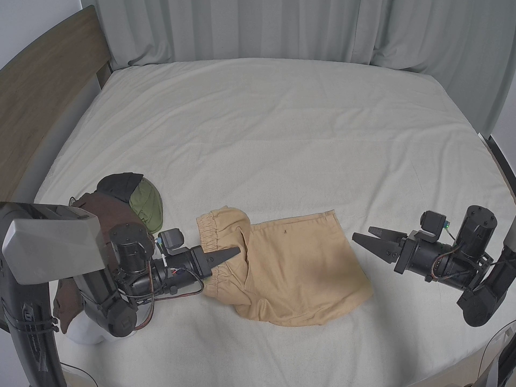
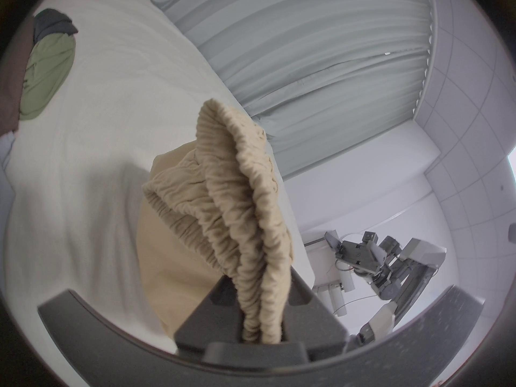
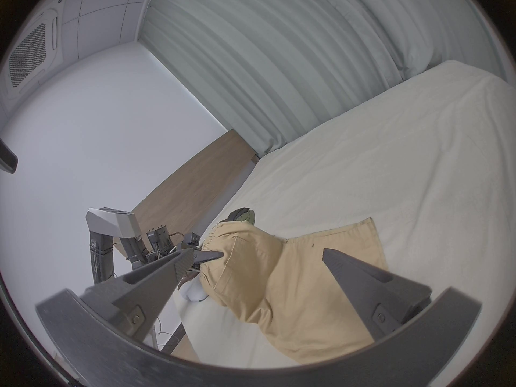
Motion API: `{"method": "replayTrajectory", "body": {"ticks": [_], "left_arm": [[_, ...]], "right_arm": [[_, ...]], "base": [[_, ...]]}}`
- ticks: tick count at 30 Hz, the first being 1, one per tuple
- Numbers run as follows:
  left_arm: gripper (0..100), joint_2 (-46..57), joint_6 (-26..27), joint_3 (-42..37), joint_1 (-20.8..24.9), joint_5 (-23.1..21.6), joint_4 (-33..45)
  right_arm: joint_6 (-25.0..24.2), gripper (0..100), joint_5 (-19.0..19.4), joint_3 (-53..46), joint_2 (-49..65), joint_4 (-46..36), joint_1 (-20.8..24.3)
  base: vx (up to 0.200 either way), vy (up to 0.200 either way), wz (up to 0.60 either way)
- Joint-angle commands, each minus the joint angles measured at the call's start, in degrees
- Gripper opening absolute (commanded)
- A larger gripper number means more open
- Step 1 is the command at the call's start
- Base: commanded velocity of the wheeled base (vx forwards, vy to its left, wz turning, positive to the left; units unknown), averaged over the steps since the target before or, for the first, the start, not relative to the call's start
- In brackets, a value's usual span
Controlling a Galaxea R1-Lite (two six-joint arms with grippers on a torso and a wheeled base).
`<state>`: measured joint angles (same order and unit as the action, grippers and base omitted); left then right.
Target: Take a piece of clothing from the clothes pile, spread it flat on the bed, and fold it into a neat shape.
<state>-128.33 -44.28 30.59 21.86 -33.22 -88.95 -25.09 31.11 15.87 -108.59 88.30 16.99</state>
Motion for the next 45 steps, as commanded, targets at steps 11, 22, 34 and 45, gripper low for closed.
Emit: {"method": "replayTrajectory", "body": {"ticks": [11, 22, 34, 45], "left_arm": [[0, -0.43, -8.72, 8.44, 5.48, 2.63, -0.08], [0, -2.98, -10.13, 11.60, 8.82, 3.25, -0.08], [0, -9.31, -10.13, 16.96, 12.33, 5.89, -0.08], [0, -13.53, -10.13, 21.53, 13.91, 6.94, -0.08]], "right_arm": [[-0.22, 100, 0.18, 1.71, 0.05, 0.03, -2.67], [-0.22, 100, 0.18, 2.32, 0.05, 0.03, -3.37], [-0.31, 100, 0.18, 2.76, -0.04, 0.03, -3.37], [-2.33, 100, 0.18, 3.20, 0.40, 0.03, -3.63]], "base": [[0.000, 0.000, 0.00], [0.000, 0.000, 0.00], [0.000, 0.000, 0.00], [0.000, 0.000, 0.00]]}}
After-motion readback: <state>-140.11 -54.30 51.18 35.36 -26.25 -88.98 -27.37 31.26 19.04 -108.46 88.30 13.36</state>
